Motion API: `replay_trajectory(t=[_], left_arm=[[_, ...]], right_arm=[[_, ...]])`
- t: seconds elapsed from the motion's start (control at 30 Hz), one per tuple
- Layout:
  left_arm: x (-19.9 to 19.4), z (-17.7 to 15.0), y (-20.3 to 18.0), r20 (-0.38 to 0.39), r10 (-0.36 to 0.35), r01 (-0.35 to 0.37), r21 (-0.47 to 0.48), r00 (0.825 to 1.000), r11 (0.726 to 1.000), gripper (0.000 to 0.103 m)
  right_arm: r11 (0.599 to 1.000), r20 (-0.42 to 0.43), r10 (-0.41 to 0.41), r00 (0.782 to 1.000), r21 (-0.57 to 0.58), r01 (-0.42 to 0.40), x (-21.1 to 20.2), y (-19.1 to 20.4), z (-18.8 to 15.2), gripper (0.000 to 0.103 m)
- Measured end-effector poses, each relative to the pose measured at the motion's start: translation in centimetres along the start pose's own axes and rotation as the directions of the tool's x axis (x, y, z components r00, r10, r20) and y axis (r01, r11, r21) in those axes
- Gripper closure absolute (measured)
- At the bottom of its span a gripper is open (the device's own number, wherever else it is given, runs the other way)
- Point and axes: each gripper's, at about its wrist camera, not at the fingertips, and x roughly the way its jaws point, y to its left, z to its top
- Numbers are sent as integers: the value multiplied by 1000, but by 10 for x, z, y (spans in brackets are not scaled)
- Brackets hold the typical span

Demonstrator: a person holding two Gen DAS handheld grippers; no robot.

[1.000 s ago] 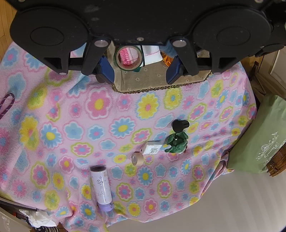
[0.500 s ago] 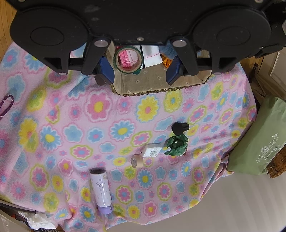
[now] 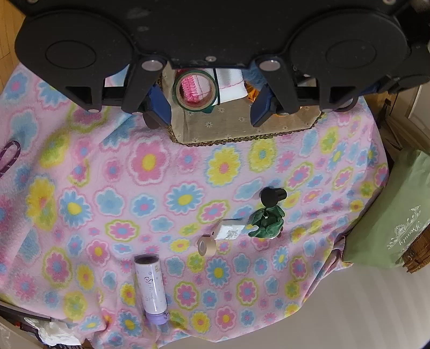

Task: Organize soft objects
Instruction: 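Withdraw both tools from the basket toward the remaining items, then close the left gripper on the black round-headed brush while the right tool approaches the white packet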

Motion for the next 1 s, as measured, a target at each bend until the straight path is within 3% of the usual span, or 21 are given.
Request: replay_trajectory(t=[0.53,1.0], left_arm=[[24,43,14,-20,12,-12,22,1000,1000,10],[70,97,41,-5,25,-25,12,1000,1000,10]], right_arm=[[999,-31,-34,999,-42,33,30,-1,34,34],[995,-87,-59,994,-85,51,83,2,76,33]])
